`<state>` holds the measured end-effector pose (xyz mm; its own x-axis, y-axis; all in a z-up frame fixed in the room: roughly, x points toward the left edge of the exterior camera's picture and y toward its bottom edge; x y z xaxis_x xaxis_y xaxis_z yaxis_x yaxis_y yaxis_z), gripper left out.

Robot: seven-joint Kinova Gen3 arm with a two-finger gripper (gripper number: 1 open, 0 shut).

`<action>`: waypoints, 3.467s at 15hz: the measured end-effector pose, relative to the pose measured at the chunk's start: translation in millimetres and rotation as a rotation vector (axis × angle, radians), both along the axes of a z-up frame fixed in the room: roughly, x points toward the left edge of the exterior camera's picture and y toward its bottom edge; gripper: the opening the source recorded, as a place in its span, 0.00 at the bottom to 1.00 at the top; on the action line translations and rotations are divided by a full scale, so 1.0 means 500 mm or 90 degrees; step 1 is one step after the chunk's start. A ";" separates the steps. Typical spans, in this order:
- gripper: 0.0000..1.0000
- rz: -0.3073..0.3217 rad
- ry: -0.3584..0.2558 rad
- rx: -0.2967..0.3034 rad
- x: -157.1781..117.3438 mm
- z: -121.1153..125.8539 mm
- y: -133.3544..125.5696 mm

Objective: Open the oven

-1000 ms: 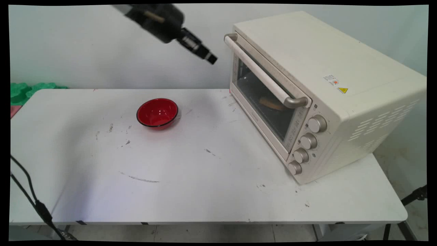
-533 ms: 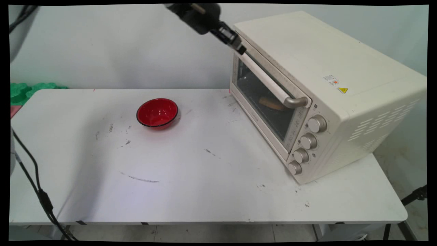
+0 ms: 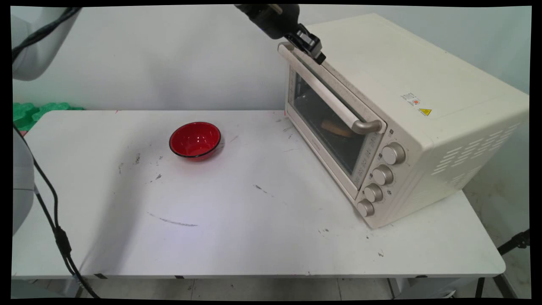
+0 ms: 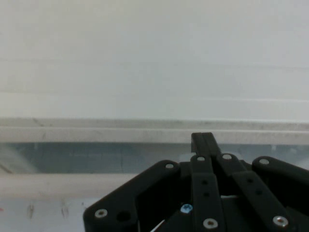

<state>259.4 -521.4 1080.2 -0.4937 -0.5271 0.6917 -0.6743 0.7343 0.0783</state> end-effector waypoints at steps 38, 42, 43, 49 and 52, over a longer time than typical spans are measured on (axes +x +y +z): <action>0.00 -0.074 -0.094 0.002 0.077 -0.149 0.097; 0.00 -0.081 -0.102 -0.007 0.111 -0.177 0.128; 0.00 -0.083 -0.103 -0.008 0.119 -0.182 0.135; 0.00 -0.076 -0.099 -0.009 0.164 -0.230 0.188; 0.00 -0.064 -0.091 -0.009 0.181 -0.257 0.208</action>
